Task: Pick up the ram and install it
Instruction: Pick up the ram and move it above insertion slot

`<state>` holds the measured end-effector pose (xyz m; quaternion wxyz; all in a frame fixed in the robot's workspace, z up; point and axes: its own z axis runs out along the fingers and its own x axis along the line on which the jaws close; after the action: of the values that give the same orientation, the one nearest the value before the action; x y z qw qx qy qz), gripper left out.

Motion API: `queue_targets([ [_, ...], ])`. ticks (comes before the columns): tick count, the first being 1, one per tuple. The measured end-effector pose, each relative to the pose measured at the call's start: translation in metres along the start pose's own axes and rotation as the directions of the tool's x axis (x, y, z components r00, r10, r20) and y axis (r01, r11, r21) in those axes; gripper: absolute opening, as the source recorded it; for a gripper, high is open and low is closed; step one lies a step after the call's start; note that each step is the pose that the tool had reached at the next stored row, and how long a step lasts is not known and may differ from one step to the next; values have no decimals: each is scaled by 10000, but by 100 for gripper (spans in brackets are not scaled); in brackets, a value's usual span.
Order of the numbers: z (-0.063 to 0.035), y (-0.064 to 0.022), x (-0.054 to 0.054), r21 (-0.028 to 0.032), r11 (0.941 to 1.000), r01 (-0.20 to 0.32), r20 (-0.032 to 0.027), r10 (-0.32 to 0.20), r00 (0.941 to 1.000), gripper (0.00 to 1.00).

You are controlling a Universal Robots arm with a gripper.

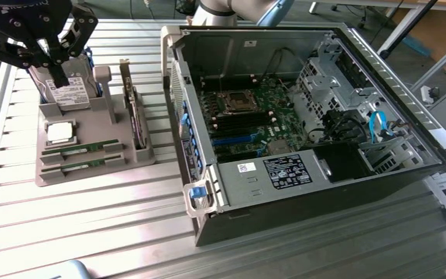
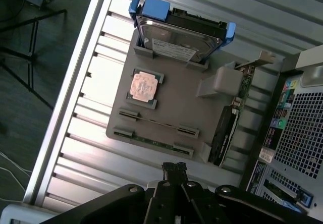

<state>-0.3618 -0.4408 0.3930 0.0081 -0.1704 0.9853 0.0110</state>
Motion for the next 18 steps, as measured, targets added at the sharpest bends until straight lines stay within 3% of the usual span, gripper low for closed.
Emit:
queue_targets([
  [18, 0, 0, 0, 30, 9982, 593, -28, -593, 9982, 11],
])
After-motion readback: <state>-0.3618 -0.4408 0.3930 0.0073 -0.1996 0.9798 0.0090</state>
